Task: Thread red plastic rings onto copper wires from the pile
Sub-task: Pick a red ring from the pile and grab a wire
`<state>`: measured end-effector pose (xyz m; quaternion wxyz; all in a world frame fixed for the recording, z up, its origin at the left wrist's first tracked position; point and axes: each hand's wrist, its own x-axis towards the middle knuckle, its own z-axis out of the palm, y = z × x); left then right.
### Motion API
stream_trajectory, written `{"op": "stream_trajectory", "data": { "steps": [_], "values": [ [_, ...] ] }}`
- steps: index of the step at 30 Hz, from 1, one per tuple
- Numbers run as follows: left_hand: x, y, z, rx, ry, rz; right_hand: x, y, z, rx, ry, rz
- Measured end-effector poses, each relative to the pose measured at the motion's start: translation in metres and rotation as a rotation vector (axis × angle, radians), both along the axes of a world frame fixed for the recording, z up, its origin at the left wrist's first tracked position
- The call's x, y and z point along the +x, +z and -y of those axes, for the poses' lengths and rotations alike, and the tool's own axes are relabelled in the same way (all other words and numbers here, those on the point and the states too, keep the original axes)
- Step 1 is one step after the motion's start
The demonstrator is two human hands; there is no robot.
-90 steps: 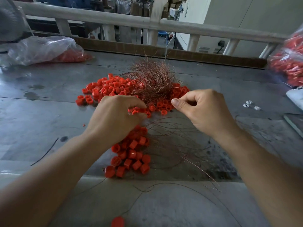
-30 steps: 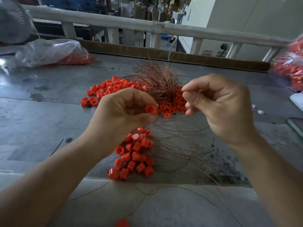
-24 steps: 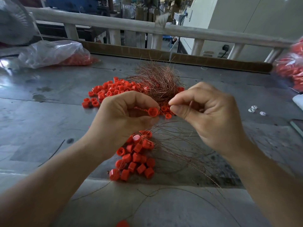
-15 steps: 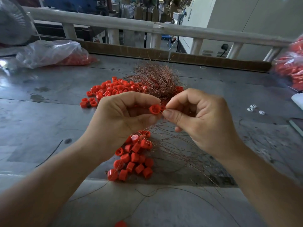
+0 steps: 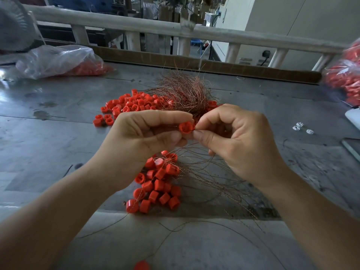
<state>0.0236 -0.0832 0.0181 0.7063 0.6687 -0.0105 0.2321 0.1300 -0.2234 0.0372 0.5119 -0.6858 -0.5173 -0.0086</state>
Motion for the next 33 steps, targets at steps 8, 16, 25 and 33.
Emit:
{"op": "stream_trajectory", "data": {
  "steps": [8,16,25,33],
  "values": [
    [0.0,0.0,-0.001,-0.003,-0.041,0.028,0.001,-0.001,0.0,-0.01,-0.011,-0.003],
    [0.0,-0.001,-0.002,-0.016,-0.037,0.036,0.001,-0.001,0.001,-0.025,-0.009,-0.002],
    [0.0,-0.005,-0.011,0.121,-0.035,-0.043,0.0,0.001,0.0,-0.029,-0.021,0.011],
    [-0.001,-0.002,-0.007,0.043,-0.052,0.009,-0.001,0.002,0.001,-0.042,-0.001,-0.043]
  ]
}}
